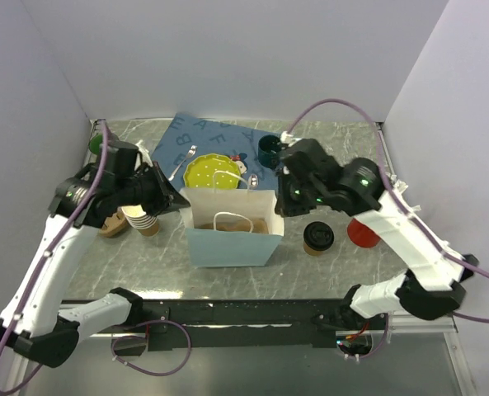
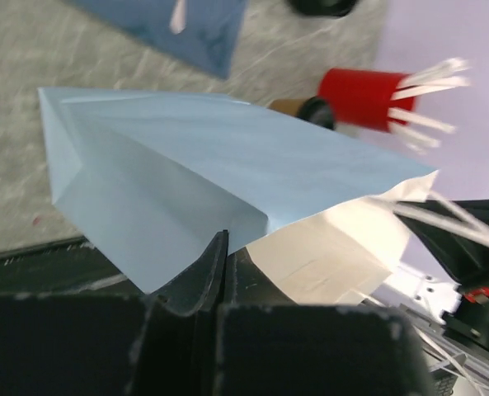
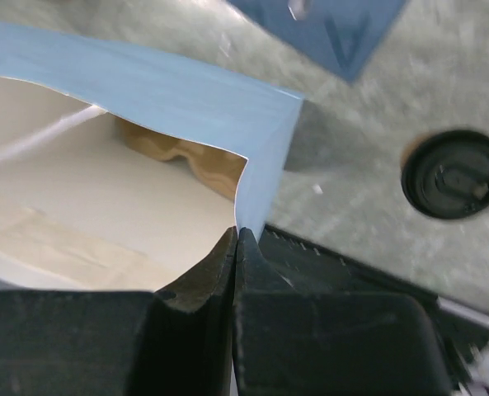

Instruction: Pack the takeout coffee

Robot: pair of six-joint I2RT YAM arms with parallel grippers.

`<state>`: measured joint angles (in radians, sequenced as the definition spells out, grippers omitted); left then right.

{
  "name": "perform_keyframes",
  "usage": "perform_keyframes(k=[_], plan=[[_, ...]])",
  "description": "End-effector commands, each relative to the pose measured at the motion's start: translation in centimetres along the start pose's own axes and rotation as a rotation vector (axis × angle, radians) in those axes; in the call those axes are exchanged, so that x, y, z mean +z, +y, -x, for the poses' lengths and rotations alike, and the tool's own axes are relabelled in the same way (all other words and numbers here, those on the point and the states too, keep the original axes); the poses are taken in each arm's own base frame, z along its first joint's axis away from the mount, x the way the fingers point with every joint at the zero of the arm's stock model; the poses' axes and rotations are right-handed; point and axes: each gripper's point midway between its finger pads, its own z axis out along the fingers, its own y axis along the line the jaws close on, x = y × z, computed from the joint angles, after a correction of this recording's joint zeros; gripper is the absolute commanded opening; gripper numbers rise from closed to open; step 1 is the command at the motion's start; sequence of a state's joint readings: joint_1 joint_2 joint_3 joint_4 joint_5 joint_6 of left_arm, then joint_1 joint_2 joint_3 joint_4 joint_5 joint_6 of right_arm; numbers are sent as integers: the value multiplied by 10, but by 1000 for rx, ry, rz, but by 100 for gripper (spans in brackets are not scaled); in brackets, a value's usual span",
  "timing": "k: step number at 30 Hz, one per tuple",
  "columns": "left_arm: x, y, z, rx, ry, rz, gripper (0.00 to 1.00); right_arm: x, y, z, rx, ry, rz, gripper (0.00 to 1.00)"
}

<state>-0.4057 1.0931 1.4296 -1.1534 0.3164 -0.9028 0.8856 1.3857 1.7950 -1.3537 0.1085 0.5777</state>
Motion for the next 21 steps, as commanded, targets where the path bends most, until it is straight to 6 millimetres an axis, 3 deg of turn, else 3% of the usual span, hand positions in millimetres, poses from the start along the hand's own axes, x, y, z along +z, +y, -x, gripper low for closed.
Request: perform_keyframes(k=[1,2,4,5,7,8,10,11,14,15,17,21], plan=[[-30,-42,11,69,-103,-196,1,-34,5,22,23,-188,117,0],[-28,-42,9,75,-106,-222,1,-26,4,15,19,-180,120,0],[-39,-55,6,127,-144,-331,1,-35,7,12,12,-236,195,0],[-29,-46,2,131,-128,-319,1,-22,8,8,16,-241,212,0],[-18,-28,-11,151,-108,-307,1,-24,7,0,17,-263,247,0],[-15,-23,-15,160,-101,-313,1,-9,5,-12,7,-230,247,0],[-2,-1,-34,160,-55,-299,4,-1,-1,-27,3,-213,250,0],[1,3,-39,164,-47,-308,6,12,-5,-41,-3,-171,243,0],[0,14,-51,153,-27,-307,37,8,-5,-50,2,-151,266,0],[-1,21,-54,144,-22,-271,61,7,-9,-51,7,-144,246,0],[-13,17,-44,169,-80,-253,68,-2,-7,-44,5,-165,252,0],[-13,23,-41,197,-68,-184,73,-6,-5,-31,-12,-176,224,0]])
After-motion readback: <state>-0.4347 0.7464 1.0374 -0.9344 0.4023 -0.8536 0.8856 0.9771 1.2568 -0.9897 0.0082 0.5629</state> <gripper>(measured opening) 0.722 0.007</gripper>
